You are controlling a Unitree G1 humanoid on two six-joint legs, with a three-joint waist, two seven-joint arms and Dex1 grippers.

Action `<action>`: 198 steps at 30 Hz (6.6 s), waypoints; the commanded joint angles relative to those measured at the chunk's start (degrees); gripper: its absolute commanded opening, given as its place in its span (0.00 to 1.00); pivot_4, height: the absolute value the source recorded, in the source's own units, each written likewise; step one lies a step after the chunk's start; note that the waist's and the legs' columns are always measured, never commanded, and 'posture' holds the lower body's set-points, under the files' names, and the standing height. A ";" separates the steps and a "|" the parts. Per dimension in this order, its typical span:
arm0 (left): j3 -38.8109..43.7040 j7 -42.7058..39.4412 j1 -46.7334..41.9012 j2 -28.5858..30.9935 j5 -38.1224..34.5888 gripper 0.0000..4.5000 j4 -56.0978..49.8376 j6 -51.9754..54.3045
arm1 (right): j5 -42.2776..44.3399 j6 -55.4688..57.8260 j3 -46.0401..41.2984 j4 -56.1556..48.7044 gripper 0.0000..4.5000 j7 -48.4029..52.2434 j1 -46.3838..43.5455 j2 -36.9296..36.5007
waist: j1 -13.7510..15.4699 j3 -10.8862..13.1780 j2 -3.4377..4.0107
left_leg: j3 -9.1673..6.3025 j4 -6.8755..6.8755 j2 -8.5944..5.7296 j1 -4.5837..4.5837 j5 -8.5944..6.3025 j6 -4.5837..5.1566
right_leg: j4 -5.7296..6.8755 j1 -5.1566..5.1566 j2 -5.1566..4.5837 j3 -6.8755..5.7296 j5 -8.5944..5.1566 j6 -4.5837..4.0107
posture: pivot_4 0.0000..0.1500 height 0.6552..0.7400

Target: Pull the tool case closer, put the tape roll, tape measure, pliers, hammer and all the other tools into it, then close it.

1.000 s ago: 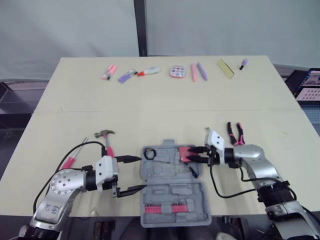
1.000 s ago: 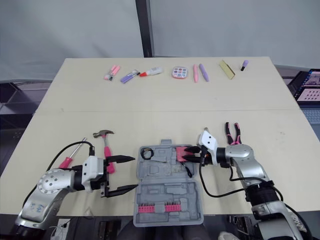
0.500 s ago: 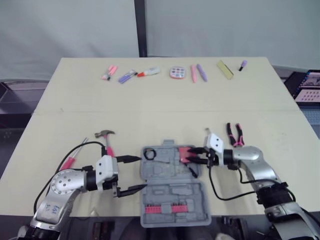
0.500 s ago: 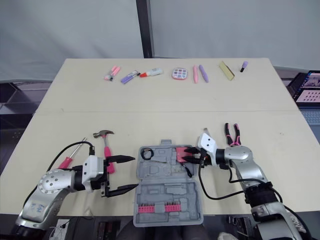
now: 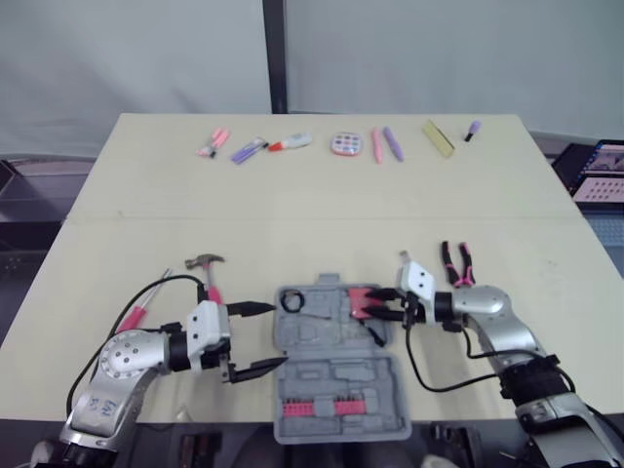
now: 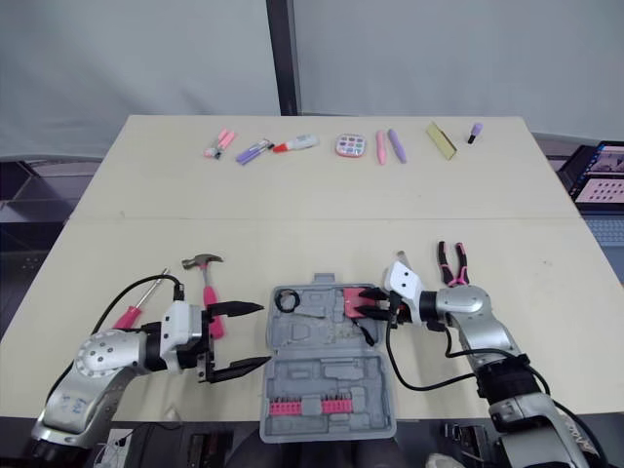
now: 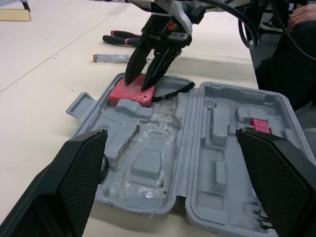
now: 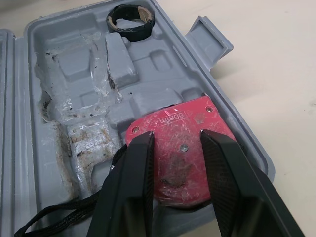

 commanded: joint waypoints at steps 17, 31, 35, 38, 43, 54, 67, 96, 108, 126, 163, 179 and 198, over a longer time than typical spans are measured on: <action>12.67 3.40 13.48 1.77 -7.29 1.00 -8.52 9.23 | 21.58 34.06 -26.65 -51.32 0.35 -6.02 30.49 -15.68 | 1.38 0.20 0.26 | 0.17 -0.06 0.06 -0.32 -0.01 0.01 | -0.27 -0.04 0.04 0.12 0.00 0.00 | 1.00 0.69; 14.60 4.33 28.51 -2.02 -4.24 1.00 -8.87 1.68 | 22.60 33.45 -33.86 -57.82 0.99 -8.39 54.46 -13.38 | 2.88 0.23 0.29 | 0.11 -0.09 0.13 -0.12 -0.03 0.05 | -1.52 0.82 0.12 0.12 0.00 0.00 | 1.00 0.69; 14.07 4.57 28.13 -1.70 -3.58 1.00 -8.77 1.41 | 20.18 31.45 -32.15 -56.00 0.99 -9.41 53.89 -13.68 | 2.81 0.23 0.29 | 0.12 -0.09 0.13 -0.10 -0.02 0.05 | -1.54 0.83 0.13 0.12 0.00 0.00 | 1.00 0.69; 13.56 4.56 26.92 -1.65 -2.80 1.00 -7.74 0.44 | 20.19 31.49 -31.87 -55.18 0.99 -8.82 53.48 -14.36 | 2.84 0.23 0.30 | 0.12 -0.10 0.15 -0.10 -0.02 0.05 | -1.52 0.82 0.15 0.11 0.00 0.00 | 1.00 0.69; 13.61 4.18 25.35 -2.21 -3.26 1.00 -6.21 -0.19 | 20.49 31.62 -31.84 -55.01 0.99 -8.91 53.54 -14.63 | 2.86 0.23 0.29 | 0.13 -0.09 0.14 -0.10 -0.02 0.05 | -1.50 0.82 0.14 0.11 0.00 0.00 | 1.00 0.69; 11.47 4.76 22.03 -2.33 -3.22 1.00 -7.56 -0.16 | 20.89 33.52 -32.82 -55.09 0.99 -11.24 52.72 -14.06 | 2.86 0.23 0.30 | 0.13 -0.09 0.14 -0.09 -0.02 0.05 | -1.49 0.82 0.15 0.11 0.00 0.00 | 1.00 0.69; 2.00 1.48 -1.45 0.42 -5.15 1.00 -8.18 9.49 | 17.85 39.80 -38.09 -48.83 0.99 -31.95 40.66 -5.60 | 2.28 0.24 0.38 | 0.18 -0.10 0.11 -0.03 -0.01 0.04 | -0.96 0.64 0.20 0.10 0.00 0.00 | 1.00 0.69; -2.75 4.35 -6.32 -1.68 -1.90 1.00 -7.85 10.60 | 9.71 47.69 -28.97 -24.39 0.99 -51.87 13.51 5.22 | 1.25 0.33 0.57 | 0.14 -0.08 0.04 -0.01 0.00 0.04 | -0.25 0.31 0.17 0.22 0.00 0.00 | 1.00 0.69; -3.52 4.72 -6.06 -2.20 -1.15 1.00 -7.25 9.44 | 8.86 45.93 -28.24 -21.51 0.99 -51.71 12.26 5.69 | 1.24 0.33 0.57 | 0.14 -0.04 0.03 -0.01 0.00 0.04 | -0.22 0.31 0.17 0.25 0.00 0.00 | 1.00 0.69; -4.35 3.83 -5.05 -3.30 0.10 1.00 -4.98 6.29 | 8.55 46.32 -28.76 -21.44 0.21 -51.89 12.06 5.92 | 1.24 0.33 0.57 | 0.14 -0.05 0.04 0.00 0.00 0.04 | -0.22 0.31 0.17 0.24 0.00 0.00 | 1.00 0.69; 10.38 -2.59 1.62 5.36 -3.98 1.00 -2.11 4.84 | 16.76 61.26 13.19 -53.76 0.21 -8.89 -18.88 -26.35 | 1.26 0.74 0.76 | 0.24 -0.04 0.09 -0.40 0.01 0.05 | -0.15 -0.25 0.07 0.26 0.00 0.00 | 1.00 0.69; 14.92 -1.19 10.87 4.81 -4.88 1.00 -4.45 6.14 | 8.50 61.77 31.87 -45.69 0.21 -6.95 -29.93 -17.43 | 1.10 0.75 0.68 | 0.19 -0.04 0.08 -0.40 0.01 0.03 | -0.11 -0.36 0.02 0.20 0.00 0.00 | 1.00 0.69; 14.55 -2.19 13.75 4.80 -4.47 1.00 -2.72 1.78 | 2.98 56.76 34.86 -40.83 0.21 -3.74 -28.34 -13.07 | 0.43 0.75 0.67 | 0.18 -0.03 0.07 -0.39 0.00 0.02 | -0.05 -0.40 -0.01 0.14 0.00 0.00 | 1.00 0.69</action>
